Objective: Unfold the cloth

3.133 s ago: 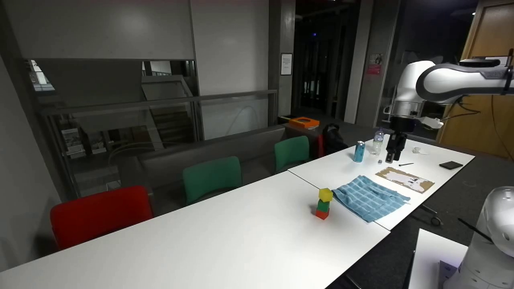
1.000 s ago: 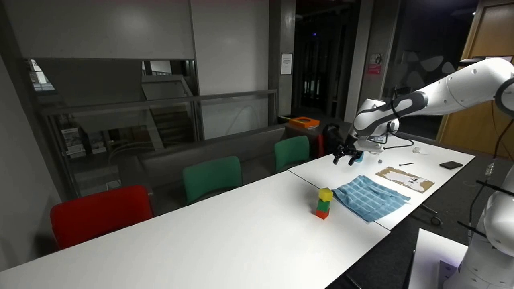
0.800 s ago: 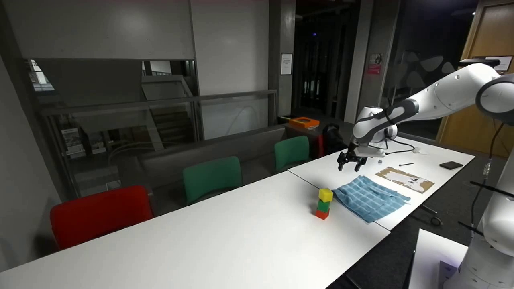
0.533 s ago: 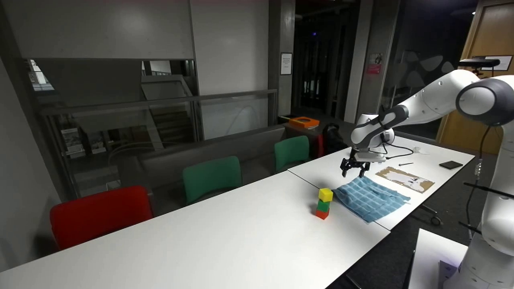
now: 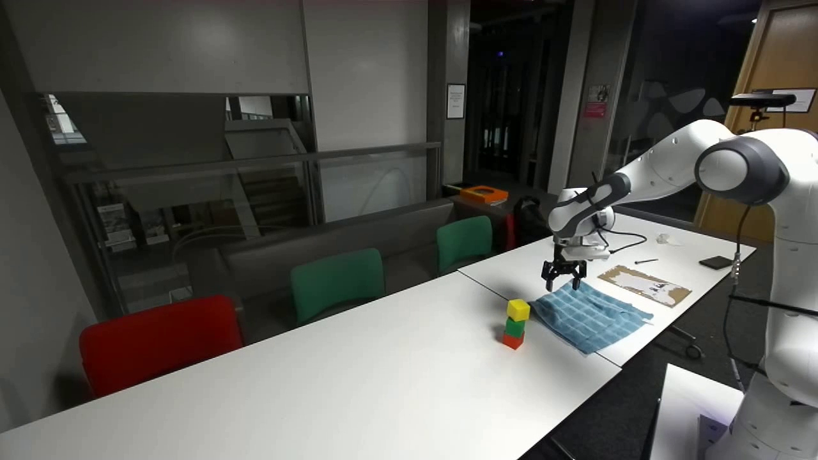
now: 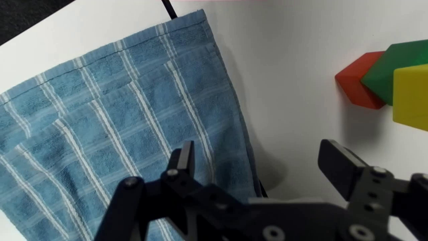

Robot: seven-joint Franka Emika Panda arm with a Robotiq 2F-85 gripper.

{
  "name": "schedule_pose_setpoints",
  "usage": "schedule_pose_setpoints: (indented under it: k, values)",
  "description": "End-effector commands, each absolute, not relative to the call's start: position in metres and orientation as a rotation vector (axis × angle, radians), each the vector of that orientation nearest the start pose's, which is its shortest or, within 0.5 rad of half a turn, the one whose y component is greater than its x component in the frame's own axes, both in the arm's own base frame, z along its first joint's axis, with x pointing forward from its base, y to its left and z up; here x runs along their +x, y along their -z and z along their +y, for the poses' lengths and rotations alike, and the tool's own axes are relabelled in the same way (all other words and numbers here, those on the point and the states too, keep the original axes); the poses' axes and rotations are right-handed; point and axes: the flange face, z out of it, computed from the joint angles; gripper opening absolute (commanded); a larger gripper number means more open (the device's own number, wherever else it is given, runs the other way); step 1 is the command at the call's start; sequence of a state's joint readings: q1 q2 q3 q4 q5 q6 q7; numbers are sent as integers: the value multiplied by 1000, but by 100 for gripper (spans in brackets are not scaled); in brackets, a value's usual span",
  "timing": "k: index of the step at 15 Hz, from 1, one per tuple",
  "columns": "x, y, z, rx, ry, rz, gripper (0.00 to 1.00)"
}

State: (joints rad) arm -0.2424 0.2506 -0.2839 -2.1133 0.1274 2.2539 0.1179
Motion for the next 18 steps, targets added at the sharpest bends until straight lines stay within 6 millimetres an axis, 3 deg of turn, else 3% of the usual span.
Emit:
schedule_pose_setpoints:
  k: [1,5,6,11,18]
  values:
    - [498,-295,-288,-2971,-261,1057,100]
    - [505,-308,-292,-3043,-349,975,100]
    - [499,-296,-287,-3023,-305,1004,100]
    - [506,-306,-285,-3032,-288,1014,100]
    - [558,-291,-250,-3153,-289,1157,100]
